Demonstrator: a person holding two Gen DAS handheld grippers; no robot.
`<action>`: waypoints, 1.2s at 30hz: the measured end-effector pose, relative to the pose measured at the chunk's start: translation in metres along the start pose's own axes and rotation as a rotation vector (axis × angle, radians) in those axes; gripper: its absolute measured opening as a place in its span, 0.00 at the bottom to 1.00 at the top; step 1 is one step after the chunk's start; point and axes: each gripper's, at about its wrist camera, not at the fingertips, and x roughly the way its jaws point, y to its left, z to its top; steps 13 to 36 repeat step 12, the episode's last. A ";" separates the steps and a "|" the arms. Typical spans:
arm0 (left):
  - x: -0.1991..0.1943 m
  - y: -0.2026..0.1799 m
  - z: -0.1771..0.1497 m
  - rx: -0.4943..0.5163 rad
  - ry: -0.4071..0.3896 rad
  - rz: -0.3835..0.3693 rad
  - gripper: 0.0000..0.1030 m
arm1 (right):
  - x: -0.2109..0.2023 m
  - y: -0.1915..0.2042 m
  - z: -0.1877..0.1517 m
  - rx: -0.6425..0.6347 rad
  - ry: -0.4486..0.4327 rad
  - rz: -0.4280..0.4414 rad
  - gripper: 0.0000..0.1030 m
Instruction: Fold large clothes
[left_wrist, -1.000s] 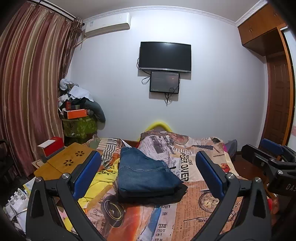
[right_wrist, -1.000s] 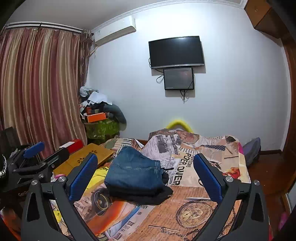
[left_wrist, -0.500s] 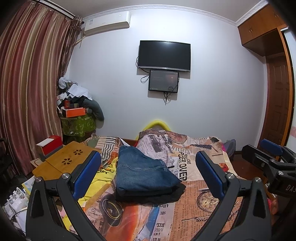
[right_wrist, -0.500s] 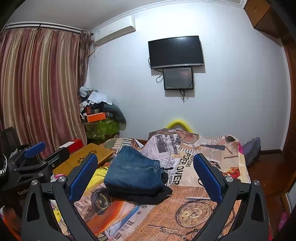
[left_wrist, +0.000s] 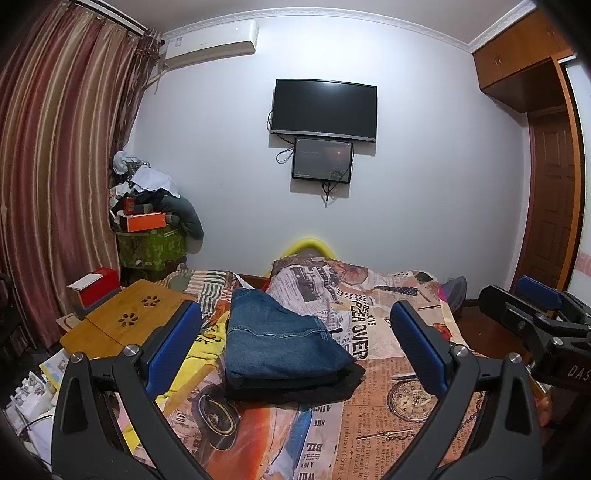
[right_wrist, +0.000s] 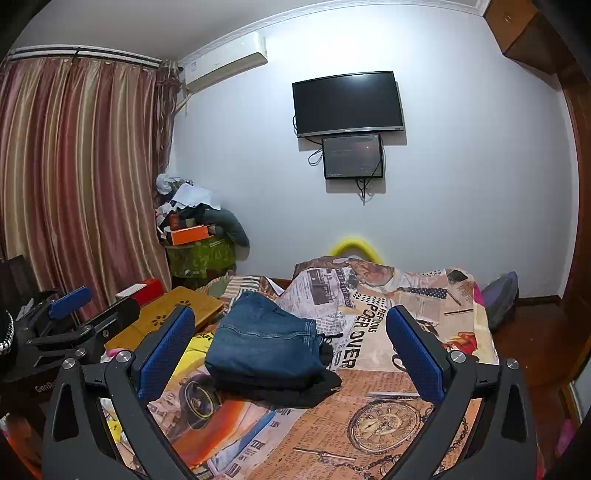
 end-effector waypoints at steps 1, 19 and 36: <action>0.000 0.000 0.000 -0.001 0.000 -0.002 0.99 | 0.001 0.000 0.000 0.000 0.000 0.000 1.00; 0.001 0.000 -0.001 -0.004 0.004 0.009 0.99 | 0.002 0.000 0.000 0.001 0.009 0.000 1.00; 0.001 0.000 -0.001 -0.004 0.004 0.009 0.99 | 0.002 0.000 0.000 0.001 0.009 0.000 1.00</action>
